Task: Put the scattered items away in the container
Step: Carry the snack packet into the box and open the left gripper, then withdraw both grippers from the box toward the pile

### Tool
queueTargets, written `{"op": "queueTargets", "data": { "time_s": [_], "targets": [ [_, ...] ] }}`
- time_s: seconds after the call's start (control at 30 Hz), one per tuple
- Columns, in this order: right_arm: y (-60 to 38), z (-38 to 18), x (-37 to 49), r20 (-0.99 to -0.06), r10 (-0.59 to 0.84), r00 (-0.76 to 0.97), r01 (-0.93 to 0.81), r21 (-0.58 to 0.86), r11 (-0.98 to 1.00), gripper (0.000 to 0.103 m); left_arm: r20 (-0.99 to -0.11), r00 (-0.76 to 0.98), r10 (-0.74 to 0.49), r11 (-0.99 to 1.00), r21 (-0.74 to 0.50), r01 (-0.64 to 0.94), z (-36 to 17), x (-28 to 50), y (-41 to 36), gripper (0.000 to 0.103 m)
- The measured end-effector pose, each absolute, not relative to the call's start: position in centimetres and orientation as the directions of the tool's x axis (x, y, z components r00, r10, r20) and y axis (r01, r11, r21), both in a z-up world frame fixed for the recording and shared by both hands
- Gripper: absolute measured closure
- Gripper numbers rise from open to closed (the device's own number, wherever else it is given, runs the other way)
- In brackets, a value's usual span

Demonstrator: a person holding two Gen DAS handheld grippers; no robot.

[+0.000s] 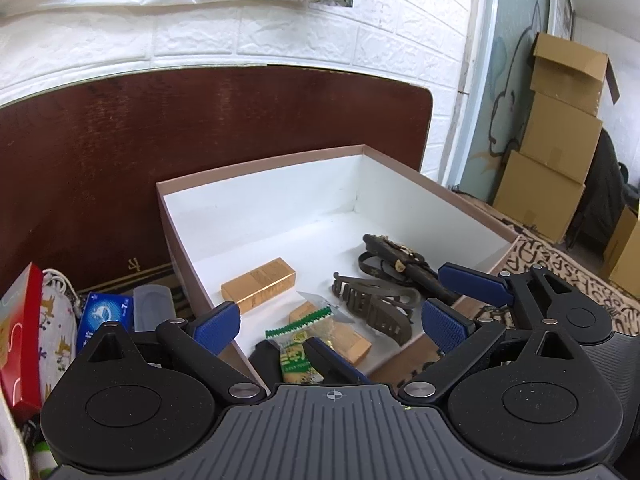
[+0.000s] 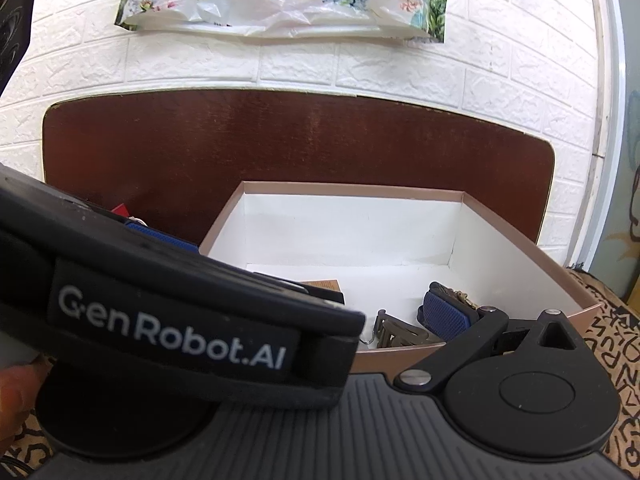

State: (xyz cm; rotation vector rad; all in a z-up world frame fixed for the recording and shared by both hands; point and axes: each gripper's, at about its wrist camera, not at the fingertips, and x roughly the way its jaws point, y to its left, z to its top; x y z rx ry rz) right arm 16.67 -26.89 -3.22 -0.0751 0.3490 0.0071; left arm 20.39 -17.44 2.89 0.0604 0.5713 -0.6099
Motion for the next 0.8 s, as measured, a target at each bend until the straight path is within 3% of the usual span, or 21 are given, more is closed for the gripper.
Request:
{"op": "queueTargets", "data": {
  "time_s": [0.6, 0.8],
  "targets": [
    [-24.5, -1.1, 10.0, -0.268, 0.018, 0.963, -0.042, -0.086, 0.995, 0.000, -0.446, 0.722, -0.529, 0.833, -0.108, 0.543, 4.9, 12.8, -15.0, 0.000],
    [-22.3, -2.3, 7.0, -0.290, 0.078, 0.954, -0.111, -0.099, 0.989, 0.000, -0.450, 0.752, -0.481, 0.868, -0.123, 0.481, 3.1, 9.2, -12.4, 0.000]
  ]
}}
